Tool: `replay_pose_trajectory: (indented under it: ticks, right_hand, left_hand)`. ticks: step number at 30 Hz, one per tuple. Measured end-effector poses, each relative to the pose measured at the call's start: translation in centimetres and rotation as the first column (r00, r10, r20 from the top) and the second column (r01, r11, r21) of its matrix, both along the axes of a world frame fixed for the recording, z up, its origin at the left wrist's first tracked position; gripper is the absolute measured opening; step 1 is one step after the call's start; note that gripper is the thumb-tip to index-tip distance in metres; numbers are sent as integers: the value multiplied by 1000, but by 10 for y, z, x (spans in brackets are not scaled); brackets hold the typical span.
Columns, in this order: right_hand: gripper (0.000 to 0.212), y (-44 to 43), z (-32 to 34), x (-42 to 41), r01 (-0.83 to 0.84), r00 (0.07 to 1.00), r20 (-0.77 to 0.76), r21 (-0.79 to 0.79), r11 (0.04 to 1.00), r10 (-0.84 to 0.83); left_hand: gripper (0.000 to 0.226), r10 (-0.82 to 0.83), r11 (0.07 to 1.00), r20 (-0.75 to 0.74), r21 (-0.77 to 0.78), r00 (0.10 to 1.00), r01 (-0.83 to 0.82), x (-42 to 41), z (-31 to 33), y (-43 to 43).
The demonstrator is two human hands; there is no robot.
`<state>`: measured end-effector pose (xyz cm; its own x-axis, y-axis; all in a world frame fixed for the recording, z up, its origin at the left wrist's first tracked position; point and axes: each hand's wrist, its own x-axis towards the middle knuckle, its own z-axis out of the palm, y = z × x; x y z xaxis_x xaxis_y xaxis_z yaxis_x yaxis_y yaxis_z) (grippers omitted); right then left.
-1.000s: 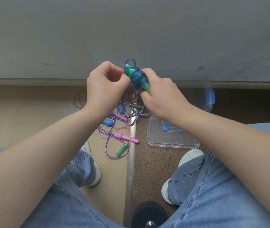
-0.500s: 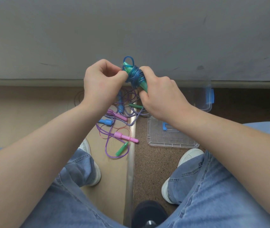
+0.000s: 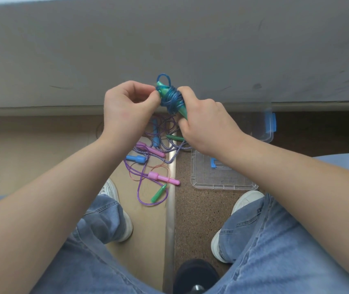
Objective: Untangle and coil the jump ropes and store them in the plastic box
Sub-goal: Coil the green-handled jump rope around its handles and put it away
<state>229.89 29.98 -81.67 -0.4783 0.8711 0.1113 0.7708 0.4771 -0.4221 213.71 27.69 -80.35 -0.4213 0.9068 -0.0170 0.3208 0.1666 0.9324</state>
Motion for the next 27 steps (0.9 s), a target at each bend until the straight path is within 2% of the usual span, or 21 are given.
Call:
replay_pose_trajectory:
  ticks: [3,12,16,19,21,24,27]
  right_hand:
    - [46,2,-3,3,1,1000,11,-6,1000,-1]
    - [43,5,-3,4,-32,997,-69,-127,991,23]
    - [27,10,-3,9,-113,979,-194,-288,951,57]
    - [19,12,1,15,-205,948,-306,-399,894,81]
    - [21,12,1,17,-266,925,-367,-437,859,100]
    - [25,13,-2,18,-309,902,-425,-509,804,77]
    - [37,18,-7,17,-263,942,-317,-508,820,106]
  left_hand:
    - [3,-91,996,-55,7,994,91,-1,0,-2]
    - [1,-55,998,144,-3,988,56,-5,1,0]
    - [21,-159,984,207,-45,965,172,-16,2,3]
    - [17,-279,956,84,-73,956,286,-21,4,4]
    - [10,-354,930,12,-99,935,353,-21,4,1]
    - [15,-400,908,84,-98,913,407,-21,2,-1]
    - [10,-350,921,141,-129,926,367,-21,-3,-1]
